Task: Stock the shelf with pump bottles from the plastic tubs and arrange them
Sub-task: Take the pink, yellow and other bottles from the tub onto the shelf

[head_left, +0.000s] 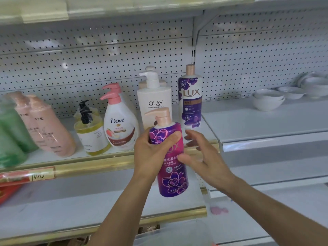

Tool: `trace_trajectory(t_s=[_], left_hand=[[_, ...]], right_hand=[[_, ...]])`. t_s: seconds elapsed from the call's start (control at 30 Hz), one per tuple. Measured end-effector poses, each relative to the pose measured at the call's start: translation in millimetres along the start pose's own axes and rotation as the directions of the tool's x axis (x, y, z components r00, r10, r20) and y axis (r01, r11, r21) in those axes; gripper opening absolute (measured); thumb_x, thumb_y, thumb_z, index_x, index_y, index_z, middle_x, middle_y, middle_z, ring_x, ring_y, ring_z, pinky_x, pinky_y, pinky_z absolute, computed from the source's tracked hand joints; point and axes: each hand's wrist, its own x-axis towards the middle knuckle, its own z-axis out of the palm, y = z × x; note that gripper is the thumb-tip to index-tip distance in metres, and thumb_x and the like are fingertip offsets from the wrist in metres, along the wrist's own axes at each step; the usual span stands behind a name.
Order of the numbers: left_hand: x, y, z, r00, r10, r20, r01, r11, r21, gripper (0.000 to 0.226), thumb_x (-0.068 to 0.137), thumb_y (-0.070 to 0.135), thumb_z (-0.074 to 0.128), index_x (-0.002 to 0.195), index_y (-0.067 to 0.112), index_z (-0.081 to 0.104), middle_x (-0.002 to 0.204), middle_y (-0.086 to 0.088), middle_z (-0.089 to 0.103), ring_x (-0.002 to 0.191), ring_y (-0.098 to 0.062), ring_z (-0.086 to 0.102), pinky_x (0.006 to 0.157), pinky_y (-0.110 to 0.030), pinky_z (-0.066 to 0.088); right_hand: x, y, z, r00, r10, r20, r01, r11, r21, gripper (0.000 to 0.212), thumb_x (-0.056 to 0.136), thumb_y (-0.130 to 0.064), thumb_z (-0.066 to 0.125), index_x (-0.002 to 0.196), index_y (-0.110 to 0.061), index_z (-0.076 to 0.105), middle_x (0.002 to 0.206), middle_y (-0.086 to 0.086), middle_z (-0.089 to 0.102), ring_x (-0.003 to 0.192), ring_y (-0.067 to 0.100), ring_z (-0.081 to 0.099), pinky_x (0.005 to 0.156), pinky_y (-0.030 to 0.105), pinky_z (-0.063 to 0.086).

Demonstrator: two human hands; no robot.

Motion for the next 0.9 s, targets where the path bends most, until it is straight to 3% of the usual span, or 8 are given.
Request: trace_trajectory(t_s=[0.07, 0.13, 0.23, 0.37, 0.53, 0.7, 0.8, 0.9], left_hand=[[0.8, 3.5, 6.5, 0.998, 0.045, -0.037, -0.045, 0.999, 0.002, 0.056, 0.057, 0.048, 0.088, 0.105, 0.03, 0.066, 0.093, 0.007, 0.075, 0.08, -0.013, 0.074, 0.076, -0.04, 0.061], [1.2, 6.4, 14.0, 0.994, 0.08, -0.073, -0.079, 0.997, 0.011, 0.067, 0.05, 0.06, 0.085, 0.108, 0.032, 0.065, 0.097, 0.008, 0.074, 0.083, -0.012, 0.073, 0.078, -0.042, 0.061], [-0.2, 11.2, 24.7, 0.99, 0.125, -0.067, -0.123, 0.992, 0.03, 0.074, 0.047, 0.069, 0.081, 0.109, 0.035, 0.063, 0.102, 0.008, 0.072, 0.086, -0.012, 0.073, 0.079, -0.043, 0.06], [0.4, 15.6, 34.0, 0.981, 0.189, -0.034, -0.189, 0.982, 0.026, 0.068, 0.044, 0.073, 0.081, 0.101, 0.04, 0.063, 0.101, 0.008, 0.071, 0.089, -0.014, 0.072, 0.08, -0.044, 0.059], [3.3, 28.5, 36.2, 0.938, 0.322, 0.126, -0.341, 0.924, 0.172, 0.066, 0.065, 0.073, 0.066, 0.123, 0.045, 0.05, 0.118, 0.017, 0.06, 0.108, -0.005, 0.062, 0.092, -0.043, 0.054], [5.8, 17.3, 16.3, 0.882, 0.417, 0.219, -0.469, 0.735, 0.49, 0.074, 0.082, 0.063, 0.057, 0.145, 0.034, 0.032, 0.139, 0.009, 0.043, 0.128, -0.009, 0.045, 0.099, -0.038, 0.047], [7.3, 5.6, 3.6, 0.853, 0.452, 0.261, -0.491, 0.525, 0.695, 0.062, 0.089, 0.05, 0.059, 0.143, 0.029, 0.037, 0.139, 0.006, 0.042, 0.124, -0.016, 0.046, 0.09, -0.036, 0.049], [6.1, -4.0, -1.1, 0.841, 0.456, 0.291, -0.495, 0.43, 0.755, 0.057, 0.088, 0.045, 0.061, 0.138, 0.025, 0.044, 0.134, 0.003, 0.047, 0.117, -0.019, 0.051, 0.083, -0.035, 0.049]], right_hand=[[-14.7, -6.1, 15.6, 0.998, 0.061, 0.022, -0.06, 0.996, -0.06, 0.108, 0.062, -0.072, 0.07, 0.147, -0.039, 0.014, 0.135, -0.022, 0.046, 0.117, -0.001, 0.05, 0.097, 0.032, 0.048], [-18.5, -5.9, 32.4, 0.994, 0.082, -0.077, -0.091, 0.99, -0.112, 0.117, 0.052, -0.074, 0.074, 0.146, -0.037, 0.015, 0.133, -0.019, 0.049, 0.117, 0.005, 0.053, 0.097, 0.037, 0.051], [-16.6, -3.4, 43.5, 0.969, 0.092, -0.23, -0.116, 0.989, -0.092, 0.11, 0.048, -0.077, 0.073, 0.138, -0.035, 0.027, 0.122, -0.016, 0.054, 0.111, 0.007, 0.056, 0.092, 0.038, 0.054], [-9.3, -3.3, 32.4, 0.958, 0.099, -0.27, -0.125, 0.989, -0.079, 0.1, 0.051, -0.066, 0.079, 0.131, -0.03, 0.032, 0.116, -0.013, 0.056, 0.105, 0.008, 0.058, 0.083, 0.03, 0.054], [15.7, -3.5, 6.0, 0.928, 0.071, -0.367, -0.1, 0.993, -0.062, 0.098, 0.047, -0.065, 0.075, 0.127, -0.028, 0.033, 0.111, -0.008, 0.058, 0.098, 0.014, 0.061, 0.079, 0.039, 0.055], [52.5, -4.3, -17.6, 0.895, 0.072, -0.441, -0.1, 0.994, -0.04, 0.092, 0.054, -0.056, 0.084, 0.124, -0.026, 0.033, 0.11, -0.005, 0.059, 0.093, 0.015, 0.06, 0.074, 0.032, 0.048], [74.3, 0.2, -24.6, 0.876, 0.106, -0.471, -0.134, 0.991, -0.028, 0.09, 0.054, -0.053, 0.086, 0.12, -0.022, 0.033, 0.107, -0.008, 0.058, 0.092, 0.014, 0.059, 0.074, 0.03, 0.044], [91.6, 11.1, -24.8, 0.869, 0.138, -0.474, -0.17, 0.985, -0.026, 0.089, 0.054, -0.051, 0.087, 0.118, -0.02, 0.034, 0.107, -0.006, 0.058, 0.093, 0.017, 0.061, 0.073, 0.031, 0.046]])
